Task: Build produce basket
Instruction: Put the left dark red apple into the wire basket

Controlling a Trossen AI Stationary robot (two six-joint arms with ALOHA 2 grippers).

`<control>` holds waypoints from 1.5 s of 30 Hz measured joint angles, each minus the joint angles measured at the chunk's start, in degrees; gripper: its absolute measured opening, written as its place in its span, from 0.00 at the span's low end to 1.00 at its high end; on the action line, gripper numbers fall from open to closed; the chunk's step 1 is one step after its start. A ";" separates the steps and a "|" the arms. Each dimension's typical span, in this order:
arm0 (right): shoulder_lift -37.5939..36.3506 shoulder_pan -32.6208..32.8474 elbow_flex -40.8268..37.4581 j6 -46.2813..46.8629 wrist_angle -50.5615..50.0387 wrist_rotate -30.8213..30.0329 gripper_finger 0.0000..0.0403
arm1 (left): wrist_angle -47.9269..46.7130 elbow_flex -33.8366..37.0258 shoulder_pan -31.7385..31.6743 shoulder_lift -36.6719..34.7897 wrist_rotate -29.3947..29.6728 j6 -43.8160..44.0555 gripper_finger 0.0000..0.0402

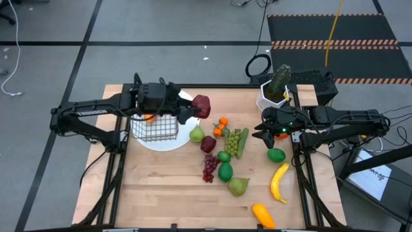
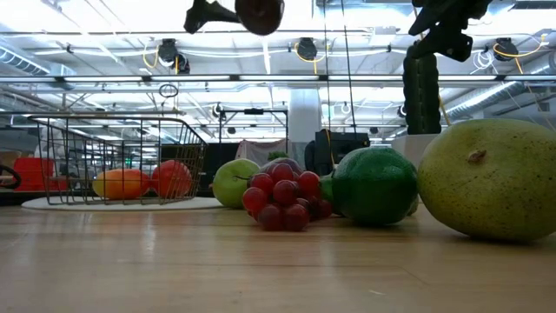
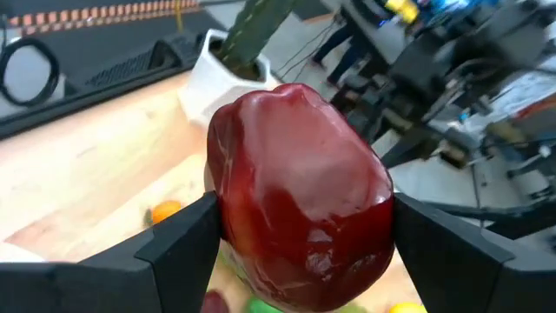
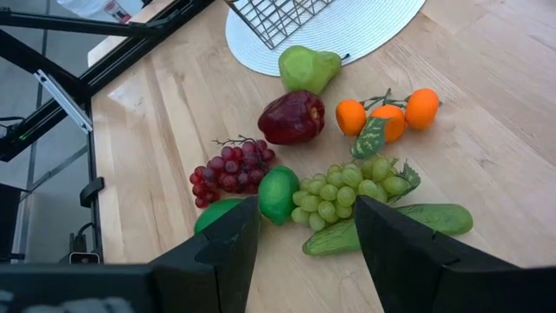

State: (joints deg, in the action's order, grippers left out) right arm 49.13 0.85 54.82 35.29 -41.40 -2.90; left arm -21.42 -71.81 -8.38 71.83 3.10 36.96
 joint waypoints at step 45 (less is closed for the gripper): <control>-0.01 0.01 0.01 -4.96 -0.01 -0.02 0.46 | 5.97 0.00 0.30 0.00 -0.07 43.16 0.78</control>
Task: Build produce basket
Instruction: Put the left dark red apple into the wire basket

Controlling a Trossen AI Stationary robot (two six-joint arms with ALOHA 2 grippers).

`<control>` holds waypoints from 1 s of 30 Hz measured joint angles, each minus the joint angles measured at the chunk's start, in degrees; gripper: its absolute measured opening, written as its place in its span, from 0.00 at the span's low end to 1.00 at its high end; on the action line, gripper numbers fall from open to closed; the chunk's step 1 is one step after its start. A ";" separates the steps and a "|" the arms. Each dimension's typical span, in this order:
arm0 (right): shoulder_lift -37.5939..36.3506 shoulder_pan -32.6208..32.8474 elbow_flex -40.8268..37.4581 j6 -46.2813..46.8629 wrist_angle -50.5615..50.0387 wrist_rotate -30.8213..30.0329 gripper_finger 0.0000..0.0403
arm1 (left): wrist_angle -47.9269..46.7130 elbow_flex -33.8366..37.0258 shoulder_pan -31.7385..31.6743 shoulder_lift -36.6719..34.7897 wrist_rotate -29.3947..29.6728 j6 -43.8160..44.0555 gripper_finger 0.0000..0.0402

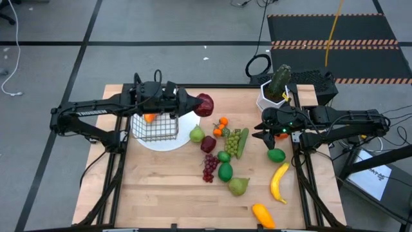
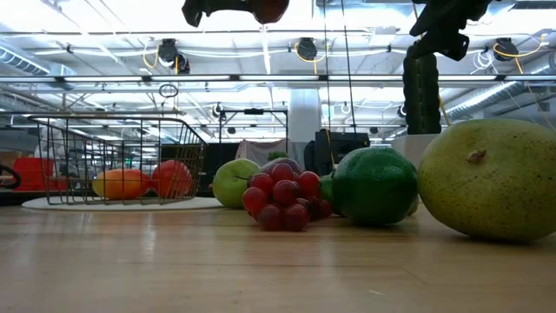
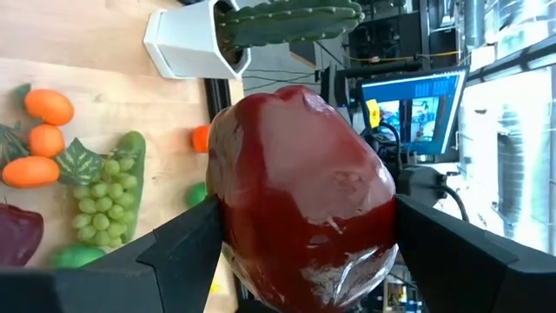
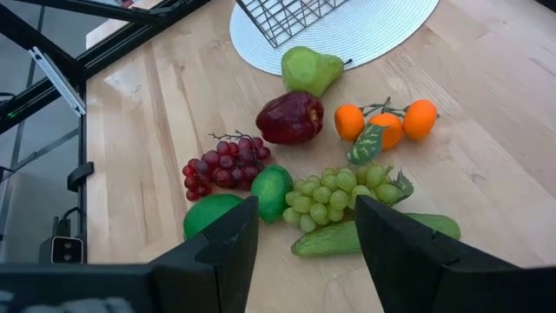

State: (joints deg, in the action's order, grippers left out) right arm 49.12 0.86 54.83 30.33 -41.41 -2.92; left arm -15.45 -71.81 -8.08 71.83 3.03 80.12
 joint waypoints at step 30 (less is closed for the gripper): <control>0.00 -0.02 0.00 0.02 0.00 -0.26 0.46 | -1.02 0.00 -2.40 0.00 0.09 -60.12 0.78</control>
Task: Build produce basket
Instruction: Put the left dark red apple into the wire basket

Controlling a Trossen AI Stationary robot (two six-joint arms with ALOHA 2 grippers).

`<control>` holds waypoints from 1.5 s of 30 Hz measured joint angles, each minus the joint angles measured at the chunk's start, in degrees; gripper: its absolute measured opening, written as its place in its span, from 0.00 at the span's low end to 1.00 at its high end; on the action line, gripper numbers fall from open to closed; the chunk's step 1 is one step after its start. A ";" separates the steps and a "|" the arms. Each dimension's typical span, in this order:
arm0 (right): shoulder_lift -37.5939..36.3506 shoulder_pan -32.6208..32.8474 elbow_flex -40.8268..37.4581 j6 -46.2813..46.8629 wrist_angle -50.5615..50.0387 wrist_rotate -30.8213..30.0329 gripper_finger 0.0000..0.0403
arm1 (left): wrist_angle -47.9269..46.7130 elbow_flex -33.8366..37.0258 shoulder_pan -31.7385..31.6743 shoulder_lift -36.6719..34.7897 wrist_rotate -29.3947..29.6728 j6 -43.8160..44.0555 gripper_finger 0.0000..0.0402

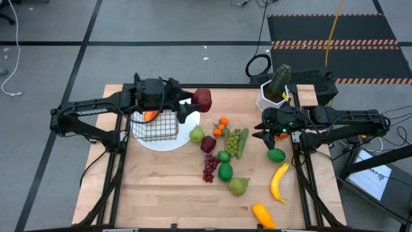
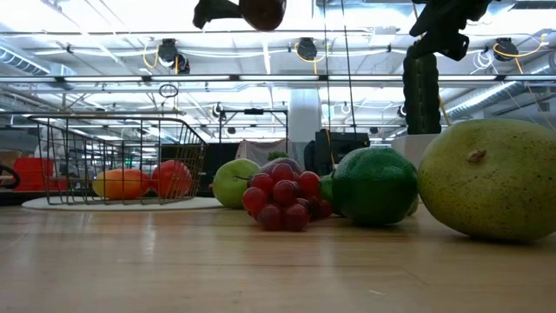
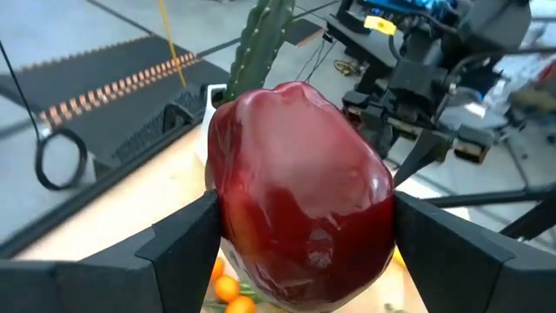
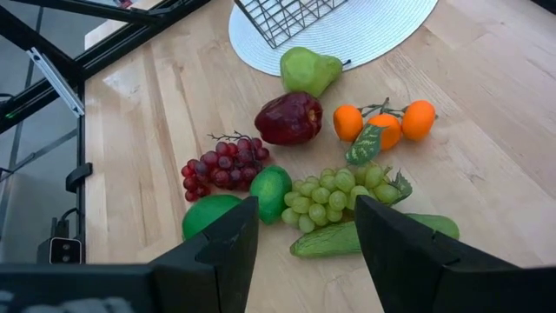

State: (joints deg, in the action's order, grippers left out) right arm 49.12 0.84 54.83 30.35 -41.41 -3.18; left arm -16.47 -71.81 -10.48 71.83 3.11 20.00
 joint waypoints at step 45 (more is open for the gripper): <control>0.00 0.00 -0.01 0.44 0.00 -1.29 0.46 | -20.72 0.02 -1.55 -1.02 -0.02 4.53 0.78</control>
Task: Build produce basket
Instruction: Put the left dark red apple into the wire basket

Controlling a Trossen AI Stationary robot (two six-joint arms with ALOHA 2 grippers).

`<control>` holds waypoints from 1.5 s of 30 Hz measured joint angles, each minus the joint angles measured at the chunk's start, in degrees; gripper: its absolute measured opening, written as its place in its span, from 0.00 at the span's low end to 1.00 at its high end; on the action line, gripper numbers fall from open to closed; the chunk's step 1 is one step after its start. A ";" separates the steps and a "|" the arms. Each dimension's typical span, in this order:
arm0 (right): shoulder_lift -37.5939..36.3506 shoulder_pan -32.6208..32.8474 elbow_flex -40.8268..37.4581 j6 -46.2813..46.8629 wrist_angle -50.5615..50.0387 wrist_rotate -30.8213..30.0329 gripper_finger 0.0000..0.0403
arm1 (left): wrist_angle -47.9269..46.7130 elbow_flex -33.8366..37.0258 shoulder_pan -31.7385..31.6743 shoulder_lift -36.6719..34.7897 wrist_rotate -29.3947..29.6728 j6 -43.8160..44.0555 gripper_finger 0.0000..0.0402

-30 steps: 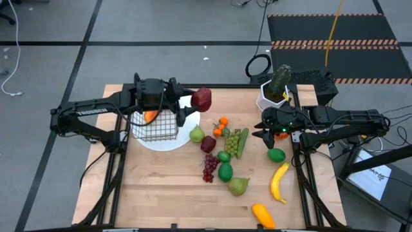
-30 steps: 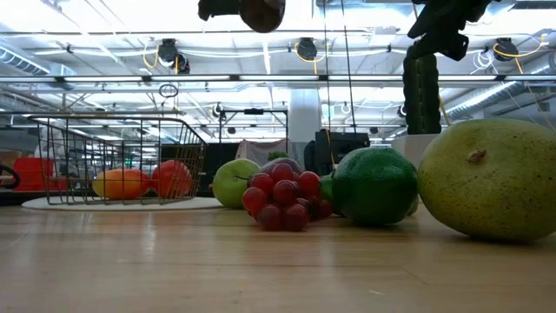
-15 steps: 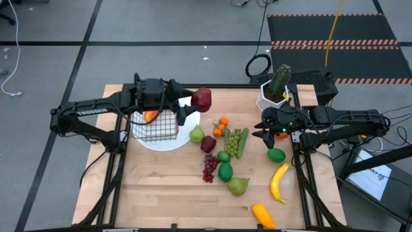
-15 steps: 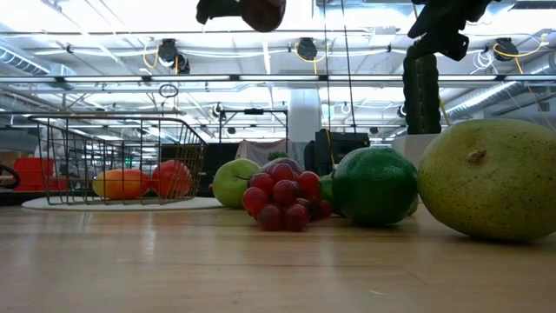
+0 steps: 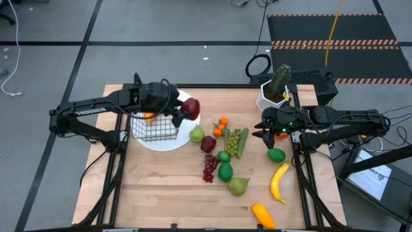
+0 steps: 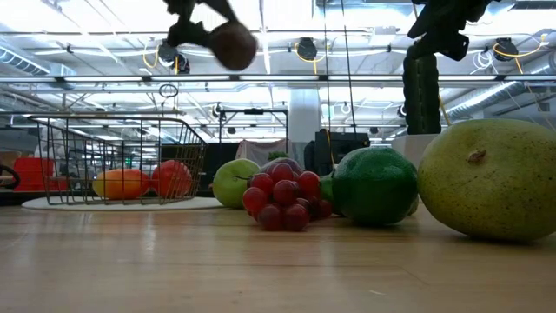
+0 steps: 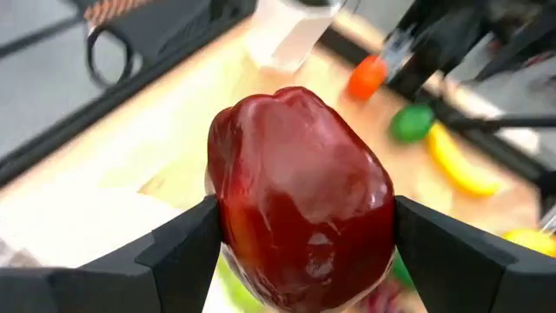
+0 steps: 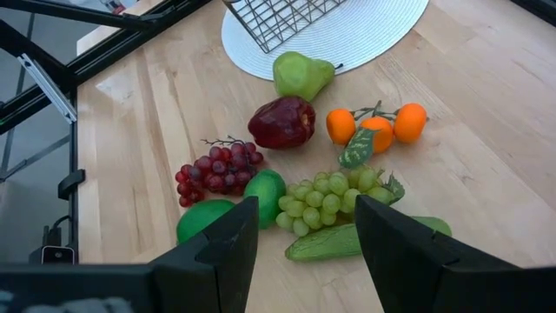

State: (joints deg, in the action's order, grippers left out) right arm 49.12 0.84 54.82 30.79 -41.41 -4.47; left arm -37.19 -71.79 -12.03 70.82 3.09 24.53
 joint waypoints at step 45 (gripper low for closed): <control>0.07 0.00 -0.49 0.00 0.29 -1.51 0.46 | -16.61 17.10 -8.09 -0.01 -0.50 -19.42 0.78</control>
State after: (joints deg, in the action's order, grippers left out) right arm 49.19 0.84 54.33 30.79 -41.12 -5.98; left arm -53.80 -54.69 -20.12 70.81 2.59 5.12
